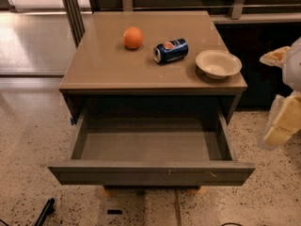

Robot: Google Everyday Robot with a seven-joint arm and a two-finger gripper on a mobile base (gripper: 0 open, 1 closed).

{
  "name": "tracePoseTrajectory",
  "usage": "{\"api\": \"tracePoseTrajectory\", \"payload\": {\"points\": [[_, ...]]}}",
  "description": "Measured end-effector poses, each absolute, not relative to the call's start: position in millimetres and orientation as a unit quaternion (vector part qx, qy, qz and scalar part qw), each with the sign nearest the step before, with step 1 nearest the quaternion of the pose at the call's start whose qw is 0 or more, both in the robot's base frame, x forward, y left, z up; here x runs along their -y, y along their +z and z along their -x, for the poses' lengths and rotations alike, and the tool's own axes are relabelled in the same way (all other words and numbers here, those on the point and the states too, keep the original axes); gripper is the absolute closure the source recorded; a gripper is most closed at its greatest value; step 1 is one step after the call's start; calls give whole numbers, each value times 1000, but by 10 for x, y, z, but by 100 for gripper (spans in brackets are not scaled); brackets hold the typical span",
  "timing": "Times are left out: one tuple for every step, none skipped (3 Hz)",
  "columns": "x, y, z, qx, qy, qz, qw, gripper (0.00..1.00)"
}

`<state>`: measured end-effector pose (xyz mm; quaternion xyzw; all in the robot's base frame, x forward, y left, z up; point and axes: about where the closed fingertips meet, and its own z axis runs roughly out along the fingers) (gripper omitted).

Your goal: Close top drawer

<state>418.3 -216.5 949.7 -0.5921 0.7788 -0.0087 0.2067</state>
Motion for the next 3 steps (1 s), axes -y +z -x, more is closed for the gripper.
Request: {"api": "tracePoseTrajectory", "payload": {"points": [[2145,8905,-3930,-783,48,567,253,0],[2235,8692,-3783,-799,64,530,277,18],[2234,8693,-3784,-800,64,529,277,42]]}}
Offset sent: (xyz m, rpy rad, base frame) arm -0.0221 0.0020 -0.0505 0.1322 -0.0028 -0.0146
